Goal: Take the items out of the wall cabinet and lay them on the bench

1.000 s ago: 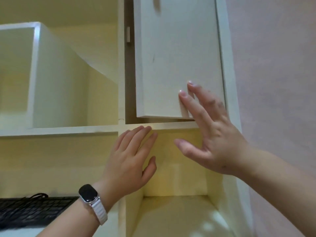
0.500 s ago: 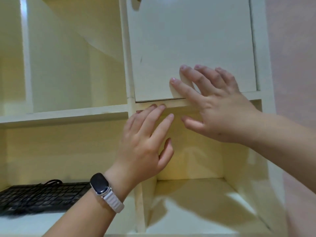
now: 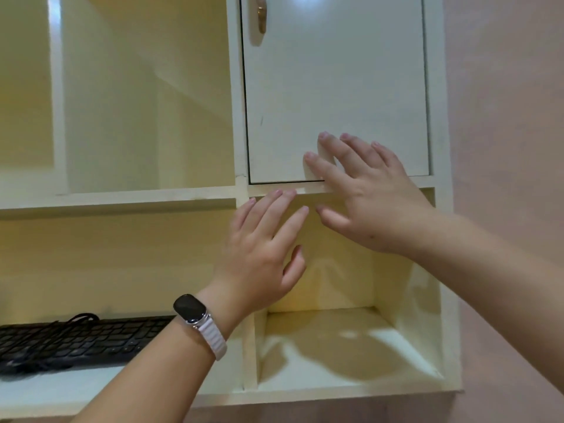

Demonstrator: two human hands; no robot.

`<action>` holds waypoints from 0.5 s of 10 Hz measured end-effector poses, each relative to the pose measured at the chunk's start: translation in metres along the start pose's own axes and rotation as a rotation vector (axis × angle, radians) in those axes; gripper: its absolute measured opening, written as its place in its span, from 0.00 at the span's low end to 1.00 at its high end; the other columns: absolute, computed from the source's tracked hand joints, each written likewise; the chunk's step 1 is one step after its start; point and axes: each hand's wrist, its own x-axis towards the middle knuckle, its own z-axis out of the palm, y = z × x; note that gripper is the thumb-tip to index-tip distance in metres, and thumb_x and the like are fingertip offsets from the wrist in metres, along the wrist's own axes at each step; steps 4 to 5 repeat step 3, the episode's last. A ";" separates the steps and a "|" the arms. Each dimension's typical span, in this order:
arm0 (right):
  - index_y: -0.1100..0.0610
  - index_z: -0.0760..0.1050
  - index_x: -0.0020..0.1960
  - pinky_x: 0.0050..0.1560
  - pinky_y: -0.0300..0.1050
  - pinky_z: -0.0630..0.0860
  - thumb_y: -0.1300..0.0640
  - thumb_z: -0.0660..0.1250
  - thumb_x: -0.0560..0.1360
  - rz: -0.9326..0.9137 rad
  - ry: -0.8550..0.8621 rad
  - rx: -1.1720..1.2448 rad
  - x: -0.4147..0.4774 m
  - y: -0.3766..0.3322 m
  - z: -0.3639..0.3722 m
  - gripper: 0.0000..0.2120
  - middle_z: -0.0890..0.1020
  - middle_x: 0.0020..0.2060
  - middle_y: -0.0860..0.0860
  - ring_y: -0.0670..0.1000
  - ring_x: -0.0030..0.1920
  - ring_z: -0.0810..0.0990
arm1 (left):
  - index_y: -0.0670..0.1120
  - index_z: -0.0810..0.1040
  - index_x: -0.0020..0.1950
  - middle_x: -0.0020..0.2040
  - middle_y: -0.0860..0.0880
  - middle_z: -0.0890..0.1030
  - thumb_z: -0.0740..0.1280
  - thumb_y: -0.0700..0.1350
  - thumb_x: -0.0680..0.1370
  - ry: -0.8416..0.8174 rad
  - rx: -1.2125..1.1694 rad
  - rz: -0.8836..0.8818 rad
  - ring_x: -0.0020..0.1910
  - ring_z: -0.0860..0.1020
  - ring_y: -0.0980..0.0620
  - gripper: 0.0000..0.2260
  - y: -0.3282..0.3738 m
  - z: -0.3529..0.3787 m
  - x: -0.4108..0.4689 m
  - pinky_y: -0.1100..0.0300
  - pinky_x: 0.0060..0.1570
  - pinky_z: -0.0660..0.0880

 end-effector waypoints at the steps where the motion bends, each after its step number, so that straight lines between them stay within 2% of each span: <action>1: 0.49 0.65 0.73 0.70 0.57 0.60 0.39 0.54 0.74 0.011 0.037 0.041 -0.015 -0.009 -0.006 0.30 0.64 0.75 0.53 0.57 0.73 0.62 | 0.44 0.78 0.66 0.68 0.41 0.76 0.68 0.48 0.72 -0.041 -0.054 -0.030 0.68 0.72 0.42 0.23 0.007 -0.011 -0.010 0.43 0.67 0.67; 2: 0.52 0.72 0.68 0.65 0.54 0.62 0.41 0.55 0.74 0.025 0.062 0.070 -0.036 -0.019 -0.009 0.26 0.73 0.69 0.53 0.58 0.68 0.69 | 0.44 0.77 0.67 0.65 0.43 0.78 0.67 0.49 0.74 -0.065 -0.143 -0.050 0.66 0.75 0.42 0.22 0.014 -0.024 -0.025 0.45 0.67 0.66; 3: 0.54 0.76 0.65 0.62 0.52 0.62 0.41 0.57 0.74 0.036 0.090 0.082 -0.062 -0.033 -0.003 0.25 0.76 0.66 0.55 0.59 0.65 0.72 | 0.45 0.77 0.67 0.65 0.44 0.78 0.65 0.51 0.75 -0.076 -0.209 -0.072 0.66 0.75 0.44 0.22 0.016 -0.032 -0.039 0.46 0.68 0.65; 5: 0.54 0.76 0.65 0.62 0.52 0.62 0.41 0.57 0.74 0.036 0.090 0.082 -0.062 -0.033 -0.003 0.25 0.76 0.66 0.55 0.59 0.65 0.72 | 0.45 0.77 0.67 0.65 0.44 0.78 0.65 0.51 0.75 -0.076 -0.209 -0.072 0.66 0.75 0.44 0.22 0.016 -0.032 -0.039 0.46 0.68 0.65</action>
